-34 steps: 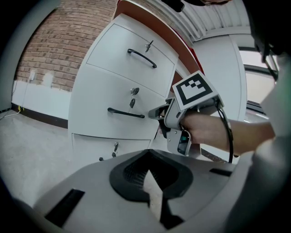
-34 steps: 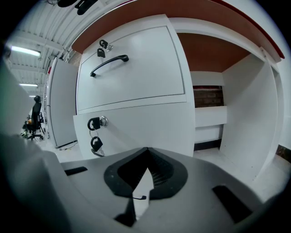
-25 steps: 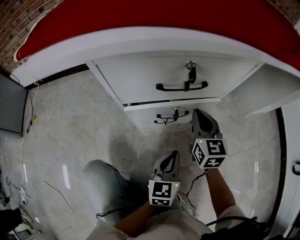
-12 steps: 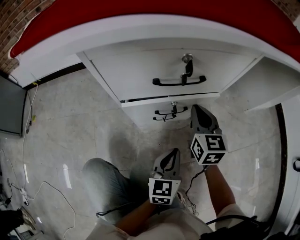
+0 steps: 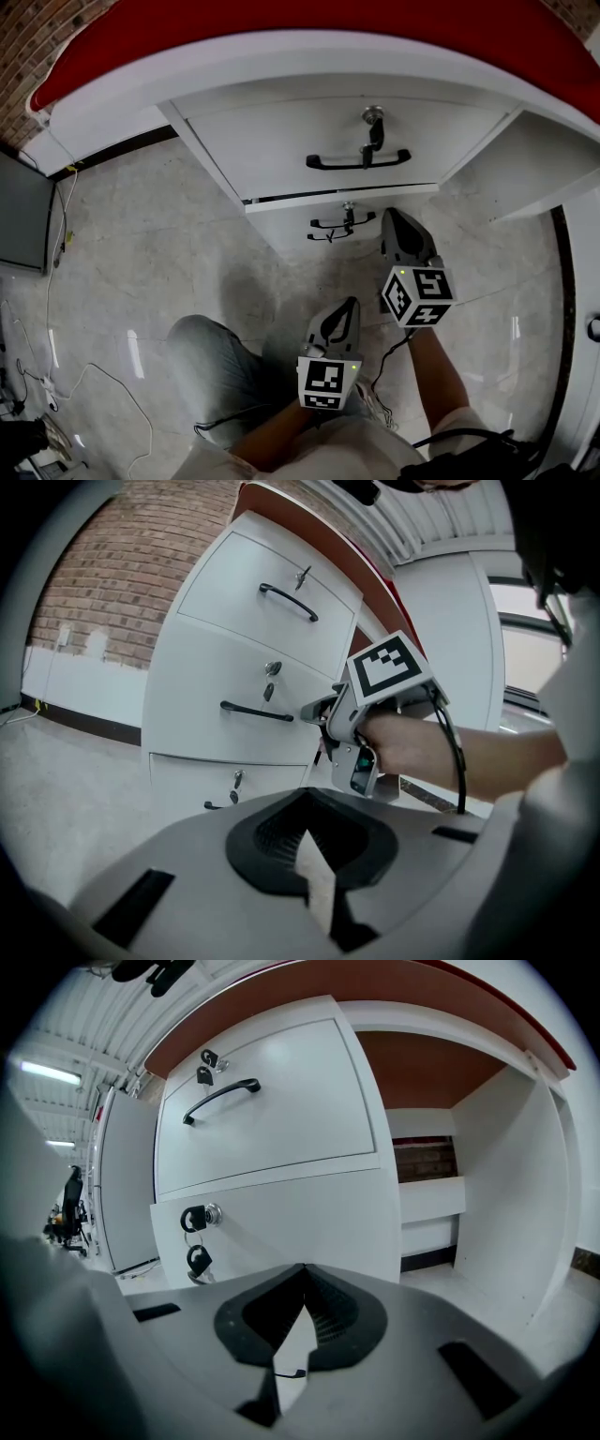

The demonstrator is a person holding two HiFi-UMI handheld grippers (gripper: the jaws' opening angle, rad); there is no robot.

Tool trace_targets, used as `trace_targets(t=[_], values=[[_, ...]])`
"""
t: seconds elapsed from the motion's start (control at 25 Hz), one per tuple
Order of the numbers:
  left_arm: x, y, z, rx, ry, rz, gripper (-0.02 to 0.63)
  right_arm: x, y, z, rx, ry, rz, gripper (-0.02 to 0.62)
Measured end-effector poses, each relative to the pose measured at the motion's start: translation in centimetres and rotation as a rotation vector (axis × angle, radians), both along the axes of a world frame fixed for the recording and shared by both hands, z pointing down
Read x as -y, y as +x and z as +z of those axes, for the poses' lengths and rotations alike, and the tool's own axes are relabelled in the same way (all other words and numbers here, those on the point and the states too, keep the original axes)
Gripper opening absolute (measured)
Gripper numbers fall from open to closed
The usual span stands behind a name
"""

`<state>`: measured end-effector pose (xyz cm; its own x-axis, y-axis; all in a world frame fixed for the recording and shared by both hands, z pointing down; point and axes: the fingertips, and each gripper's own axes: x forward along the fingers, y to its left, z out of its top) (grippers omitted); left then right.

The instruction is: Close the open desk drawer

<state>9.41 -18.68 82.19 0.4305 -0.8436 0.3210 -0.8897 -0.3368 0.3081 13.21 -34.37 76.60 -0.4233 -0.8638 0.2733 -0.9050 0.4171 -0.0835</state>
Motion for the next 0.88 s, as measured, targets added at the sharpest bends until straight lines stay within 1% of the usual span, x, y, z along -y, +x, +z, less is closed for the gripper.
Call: trace_targets(t=[0.12,0.24,0.44,0.56,0.72,0.88], values=[[0.1,-0.7,-0.3,0.002,0.005,-0.014,0.008,-0.1,0.0,-0.1,-0.012,0.009,0.019,-0.002],[0.3,-1.4,-0.6,0.005,0.012,-0.032,0.008,-0.8,-0.2,-0.6,0.019,0.015,0.019,-0.002],[0.6,-3.2,-0.9,0.011,0.016,-0.083,0.008,-3.6,-1.6,-0.3,0.061,0.002,-0.018,-0.002],[1.1,-4.8,-1.3,0.017,0.025,-0.130,0.008,-5.3,-3.7,-0.1,0.071,-0.007,-0.078,-0.002],[1.4,-6.9,-1.2,0.037,0.027,-0.190,0.008,-6.5,-7.7,-0.9,0.088,0.011,-0.161,-0.002],[1.3,-8.8,-0.8,0.046,0.020,-0.237,0.008,-5.9,-10.6,-1.5,0.109,0.017,-0.179,-0.002]])
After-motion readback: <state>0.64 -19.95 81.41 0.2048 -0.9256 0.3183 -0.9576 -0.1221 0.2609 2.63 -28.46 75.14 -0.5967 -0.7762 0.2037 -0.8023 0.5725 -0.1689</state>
